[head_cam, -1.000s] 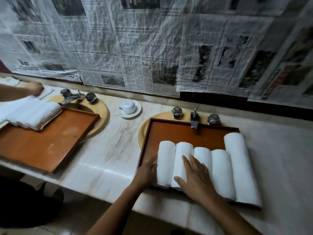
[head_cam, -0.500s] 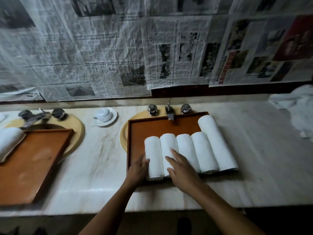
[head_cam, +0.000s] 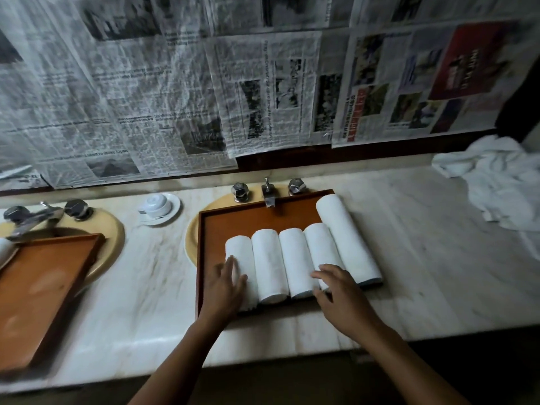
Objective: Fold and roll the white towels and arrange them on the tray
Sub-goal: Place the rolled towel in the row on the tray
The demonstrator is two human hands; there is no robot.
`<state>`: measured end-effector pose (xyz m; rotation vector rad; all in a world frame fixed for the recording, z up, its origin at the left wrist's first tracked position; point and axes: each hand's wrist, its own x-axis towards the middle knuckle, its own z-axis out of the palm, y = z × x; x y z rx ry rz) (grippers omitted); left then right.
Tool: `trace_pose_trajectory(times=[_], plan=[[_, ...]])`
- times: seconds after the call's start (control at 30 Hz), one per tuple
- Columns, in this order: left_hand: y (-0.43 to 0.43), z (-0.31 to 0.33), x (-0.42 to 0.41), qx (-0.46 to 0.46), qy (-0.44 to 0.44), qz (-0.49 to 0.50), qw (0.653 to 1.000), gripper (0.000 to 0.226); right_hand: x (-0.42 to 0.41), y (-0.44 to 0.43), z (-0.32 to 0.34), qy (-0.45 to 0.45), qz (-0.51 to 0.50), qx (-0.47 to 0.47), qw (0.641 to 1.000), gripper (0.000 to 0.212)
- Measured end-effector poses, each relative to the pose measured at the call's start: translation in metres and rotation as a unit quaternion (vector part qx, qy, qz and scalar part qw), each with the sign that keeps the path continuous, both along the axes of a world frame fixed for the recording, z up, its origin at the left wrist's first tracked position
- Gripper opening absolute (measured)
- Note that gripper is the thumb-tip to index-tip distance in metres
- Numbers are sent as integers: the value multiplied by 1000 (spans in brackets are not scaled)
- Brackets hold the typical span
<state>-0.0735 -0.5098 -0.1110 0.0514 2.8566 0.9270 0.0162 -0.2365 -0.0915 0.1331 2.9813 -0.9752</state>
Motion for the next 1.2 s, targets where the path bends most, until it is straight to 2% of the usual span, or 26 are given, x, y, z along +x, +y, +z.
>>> trace_pose_trajectory(times=[0.13, 0.37, 0.43, 0.7, 0.83, 1.0, 1.2], plan=[[42, 16, 2, -34, 85, -37, 995, 53, 13, 50, 2, 26, -38, -13, 999, 31], [189, 36, 16, 66, 116, -114, 985, 32, 47, 175, 5, 42, -83, -5, 996, 33], [205, 40, 16, 84, 106, -118, 984, 29, 48, 186, 7, 57, -87, -10, 994, 31], [377, 52, 43, 144, 93, -201, 965, 25, 105, 327, 15, 53, -182, -13, 982, 31], [444, 55, 50, 147, 83, -242, 955, 24, 122, 380, 11, 82, -234, -6, 969, 31], [515, 52, 38, 150, 73, -281, 945, 23, 124, 437, 6, 94, -290, 8, 952, 34], [589, 42, 5, 154, 53, -311, 936, 23, 93, 511, -4, 68, -327, -5, 943, 32]])
